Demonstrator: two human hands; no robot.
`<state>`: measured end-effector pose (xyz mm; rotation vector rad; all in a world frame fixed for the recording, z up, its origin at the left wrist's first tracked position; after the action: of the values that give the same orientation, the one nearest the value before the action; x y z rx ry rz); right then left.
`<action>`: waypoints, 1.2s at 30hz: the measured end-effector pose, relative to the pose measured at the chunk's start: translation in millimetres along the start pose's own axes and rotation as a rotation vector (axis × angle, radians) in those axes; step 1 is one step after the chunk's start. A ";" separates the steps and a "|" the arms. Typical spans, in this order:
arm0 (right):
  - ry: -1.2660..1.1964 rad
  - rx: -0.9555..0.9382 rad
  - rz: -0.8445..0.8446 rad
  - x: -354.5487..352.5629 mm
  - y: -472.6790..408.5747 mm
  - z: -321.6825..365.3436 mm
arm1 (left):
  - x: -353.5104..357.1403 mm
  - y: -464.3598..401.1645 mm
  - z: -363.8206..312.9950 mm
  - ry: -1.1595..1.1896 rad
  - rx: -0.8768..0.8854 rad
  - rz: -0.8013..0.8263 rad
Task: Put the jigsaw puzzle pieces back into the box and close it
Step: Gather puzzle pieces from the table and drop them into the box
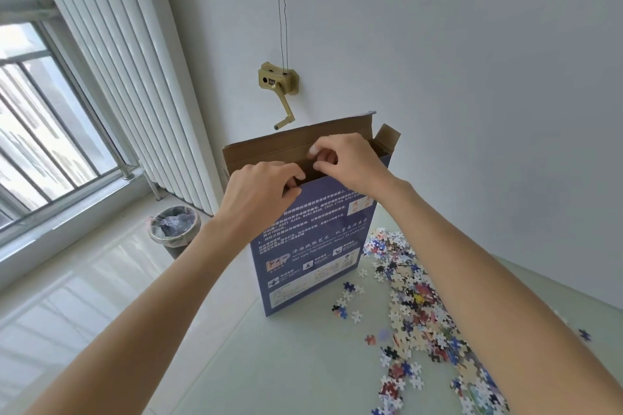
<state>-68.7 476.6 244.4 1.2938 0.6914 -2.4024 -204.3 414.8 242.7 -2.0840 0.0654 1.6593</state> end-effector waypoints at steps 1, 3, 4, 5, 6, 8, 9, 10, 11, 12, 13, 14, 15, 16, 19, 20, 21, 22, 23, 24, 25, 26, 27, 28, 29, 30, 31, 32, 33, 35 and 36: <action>-0.034 0.004 -0.041 -2.8 4.2 1.4 | -0.7 1.1 -1.5 -0.019 -0.004 -0.025; -0.087 -0.009 -0.139 -8.3 20.1 5.5 | -5.6 7.1 -7.7 -0.053 0.013 -0.136; -0.101 -0.017 -0.194 -10.6 32.6 6.7 | -9.7 12.3 -13.1 -0.054 0.039 -0.213; -0.104 -0.014 -0.246 -11.7 49.9 7.4 | -11.3 19.2 -19.6 -0.033 0.074 -0.283; -0.092 -0.002 -0.296 -11.4 69.4 6.3 | -10.6 26.4 -26.5 -0.007 0.118 -0.339; -0.061 0.055 -0.355 -3.3 117.8 -2.7 | 3.7 41.5 -42.8 0.071 0.214 -0.372; -0.062 0.094 -0.359 3.1 140.3 -8.6 | 12.4 48.2 -49.8 0.115 0.247 -0.364; -0.068 0.155 -0.350 14.4 168.4 -17.4 | 26.5 58.5 -58.4 0.168 0.275 -0.341; -0.076 0.225 -0.325 24.9 190.7 -26.7 | 41.0 66.4 -64.0 0.227 0.291 -0.310; -0.074 0.318 -0.288 40.0 222.3 -38.2 | 63.7 78.8 -74.5 0.293 0.302 -0.242; -0.068 0.409 -0.233 53.9 247.3 -47.8 | 84.9 89.5 -81.1 0.343 0.296 -0.161; -0.062 0.511 -0.164 69.1 276.1 -56.7 | 109.3 102.5 -88.9 0.376 0.279 -0.051; -0.059 0.616 -0.087 82.9 302.8 -63.4 | 134.2 114.7 -95.2 0.397 0.248 0.081; -0.060 0.714 -0.017 96.2 329.9 -69.0 | 159.8 128.0 -101.2 0.405 0.219 0.233; -0.097 0.945 0.138 129.3 410.3 -72.5 | 228.8 175.7 -119.2 0.345 0.157 0.676; -0.107 1.005 0.179 139.1 433.8 -70.7 | 245.9 191.4 -122.1 0.297 0.124 0.794; -0.112 1.065 0.219 148.5 455.0 -68.1 | 259.2 206.7 -124.3 0.248 0.087 0.891; -0.109 1.134 0.260 157.6 473.8 -66.3 | 270.3 220.8 -124.6 0.208 0.045 0.968; -0.100 1.216 0.302 167.2 493.8 -63.2 | 278.7 235.7 -126.3 0.179 0.004 1.026; -0.088 1.290 0.344 176.1 507.5 -61.4 | 284.2 246.8 -125.2 0.159 -0.039 1.059; -0.087 1.357 0.383 186.1 521.0 -57.7 | 288.4 257.9 -126.3 0.143 -0.064 1.077; -0.087 1.400 0.407 195.1 529.3 -54.4 | 291.2 265.6 -127.3 0.135 -0.077 1.081; -0.094 1.423 0.409 204.2 534.8 -50.5 | 293.1 272.5 -130.0 0.139 -0.083 1.077; -0.094 1.429 0.391 211.6 536.1 -47.3 | 294.8 277.6 -132.7 0.160 -0.093 1.069; -0.090 1.419 0.358 218.0 534.6 -45.2 | 295.8 281.6 -136.5 0.193 -0.106 1.057; -0.088 1.396 0.323 222.9 530.1 -43.6 | 296.7 284.9 -140.9 0.230 -0.121 1.049; -0.094 1.366 0.288 227.4 523.3 -42.6 | 297.2 287.6 -146.4 0.268 -0.128 1.036; -0.108 1.330 0.263 232.4 516.6 -42.5 | 298.0 291.5 -152.5 0.303 -0.133 1.022; -0.124 1.296 0.244 236.5 508.7 -42.9 | 298.4 294.0 -158.9 0.333 -0.131 1.000; -0.143 1.213 0.216 243.0 492.6 -44.0 | 300.3 297.4 -169.7 0.378 -0.122 0.956; -0.145 1.166 0.207 244.9 485.8 -44.1 | 301.2 298.4 -173.8 0.395 -0.120 0.939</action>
<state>70.1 84.9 -109.3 1.3663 -1.0067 -2.6819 -62.3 157.8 -109.0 -2.6444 1.2623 1.6661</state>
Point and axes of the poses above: each hand's wrist, its own y-axis away from the middle knuckle, its own x-axis out of the palm, z = x × y, the point moved 5 cm from there along -y, towards the middle knuckle, and after that the axes turned 6 degrees about z, right-handed, at the moved point
